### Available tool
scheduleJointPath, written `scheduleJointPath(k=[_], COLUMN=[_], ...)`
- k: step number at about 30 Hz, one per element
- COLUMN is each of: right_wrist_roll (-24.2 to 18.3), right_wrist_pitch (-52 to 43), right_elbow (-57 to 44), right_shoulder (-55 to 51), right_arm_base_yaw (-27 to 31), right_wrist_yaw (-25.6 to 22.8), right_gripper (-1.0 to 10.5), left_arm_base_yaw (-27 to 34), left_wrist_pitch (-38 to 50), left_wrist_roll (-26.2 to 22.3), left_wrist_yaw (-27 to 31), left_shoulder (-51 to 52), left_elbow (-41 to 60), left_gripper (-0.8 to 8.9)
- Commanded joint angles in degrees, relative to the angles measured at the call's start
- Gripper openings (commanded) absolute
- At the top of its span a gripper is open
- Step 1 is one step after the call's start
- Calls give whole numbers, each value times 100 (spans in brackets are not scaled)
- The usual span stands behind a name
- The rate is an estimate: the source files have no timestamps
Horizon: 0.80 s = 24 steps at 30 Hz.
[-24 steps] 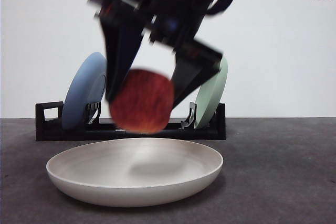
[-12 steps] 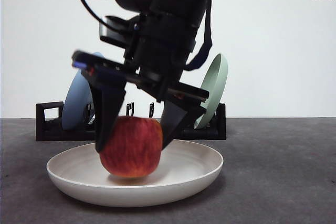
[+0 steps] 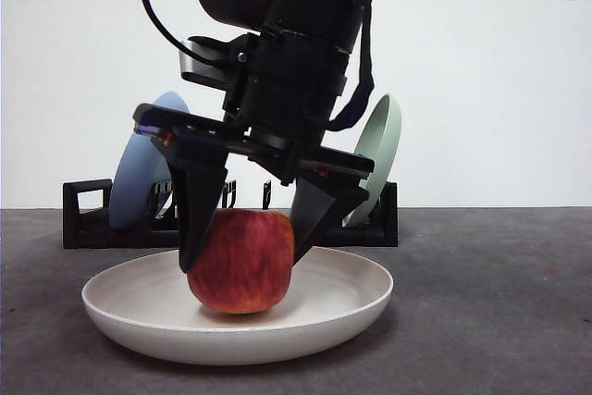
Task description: Take the yellow plate from the plate rack,put the plate on the table,take the apple from the table,put the apple in the plate
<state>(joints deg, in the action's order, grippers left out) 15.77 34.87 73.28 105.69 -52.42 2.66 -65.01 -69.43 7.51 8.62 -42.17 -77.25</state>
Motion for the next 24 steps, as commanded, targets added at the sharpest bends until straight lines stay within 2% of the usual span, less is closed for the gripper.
scheduleJointPath(k=[1,8,14,19,21,24], right_wrist_roll=[63,70,55,57,57,59], right_wrist_pitch=[15,710,1692,2144,2280,2542], right_elbow=[-44,61,72,72,74,83], right_shoulder=[-55,-802,-2059,-3230,-3648,-4197], right_arm_base_yaw=[-13,-50,-50,-42,-42,-42], right_wrist_yaw=[35,98,247,-2,-289,-758], right_gripper=[630,630,626,615,488,92], left_arm_base_yaw=[2,2,2,2,2,4], left_wrist_pitch=[-70,-350,-385,-387,-387,-385], left_wrist_roll=[-31,-31,-26,-26,-26,-26], left_wrist_yaw=[-4,2,0,-2,-2,0], left_shoulder=[24,22,24,17,17,17], left_elbow=[0,0,0,0,0,0], left_gripper=[-2,-2,-1,-1,-1,-1])
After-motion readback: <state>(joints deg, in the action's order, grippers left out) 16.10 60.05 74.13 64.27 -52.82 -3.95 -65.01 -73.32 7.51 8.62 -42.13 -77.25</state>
